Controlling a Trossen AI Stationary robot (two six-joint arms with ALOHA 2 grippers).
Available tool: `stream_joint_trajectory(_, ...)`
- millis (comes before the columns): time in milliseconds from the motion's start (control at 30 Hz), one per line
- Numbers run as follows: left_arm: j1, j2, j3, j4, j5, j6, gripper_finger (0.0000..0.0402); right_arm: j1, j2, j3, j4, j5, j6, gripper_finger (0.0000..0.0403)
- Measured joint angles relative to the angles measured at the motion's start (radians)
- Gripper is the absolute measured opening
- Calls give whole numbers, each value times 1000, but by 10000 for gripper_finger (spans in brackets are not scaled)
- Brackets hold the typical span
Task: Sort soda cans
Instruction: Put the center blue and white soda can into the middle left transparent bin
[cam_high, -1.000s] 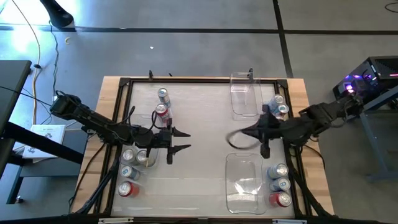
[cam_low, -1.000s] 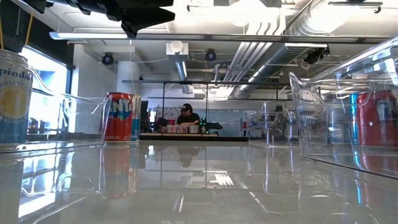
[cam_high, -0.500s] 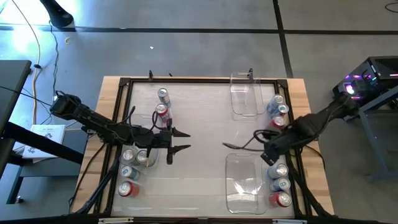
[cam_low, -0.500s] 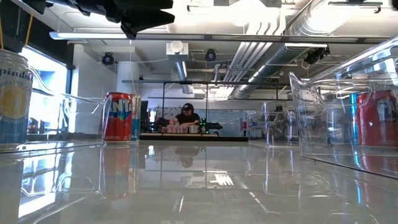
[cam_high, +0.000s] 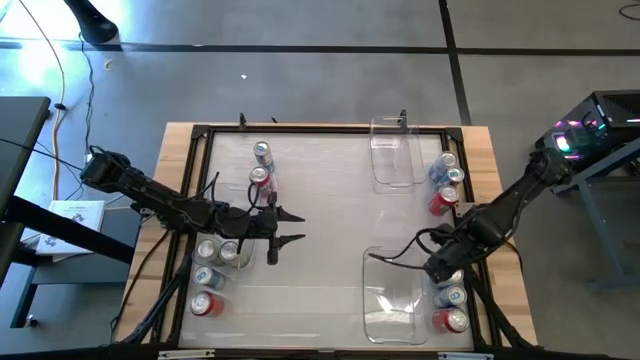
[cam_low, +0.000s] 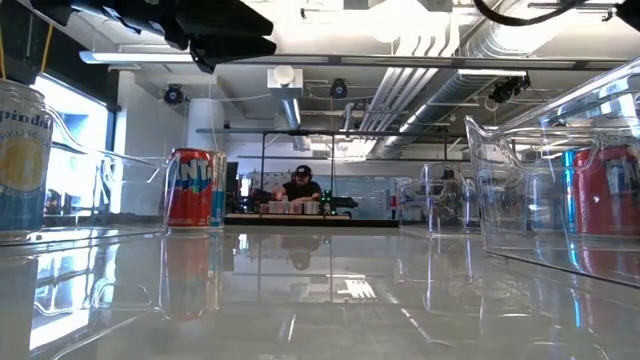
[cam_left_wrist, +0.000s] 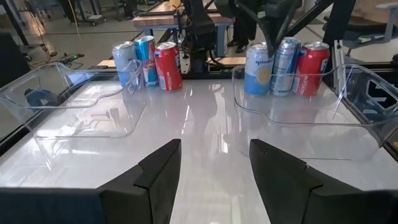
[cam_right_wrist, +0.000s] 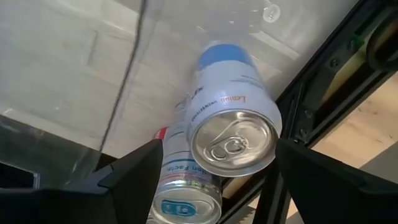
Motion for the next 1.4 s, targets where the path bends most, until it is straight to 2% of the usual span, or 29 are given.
stream_joint_trajectory(233, 0, 0, 0, 2, 0, 0, 184, 44, -5, -74, 75, -31, 73, 309)
stream_joint_trajectory(533, 0, 0, 0, 4, -1, -1, 184, 45, -11, -86, 76, -59, 65, 309)
stream_joint_trajectory(800, 0, 0, 0, 5, -1, -1, 184, 44, -20, -14, 45, 25, 71, 309)
stream_joint_trajectory(967, 0, 0, 0, 5, -1, -1, 184, 46, -20, -10, -18, 28, 96, 308)
stream_joint_trajectory(1067, 0, 0, 0, 4, -1, -1, 184, 53, -19, -23, -37, 27, 95, 308)
stream_joint_trajectory(1400, 0, 0, 0, 3, -1, -2, 184, 53, -20, -101, 59, 40, 84, 308)
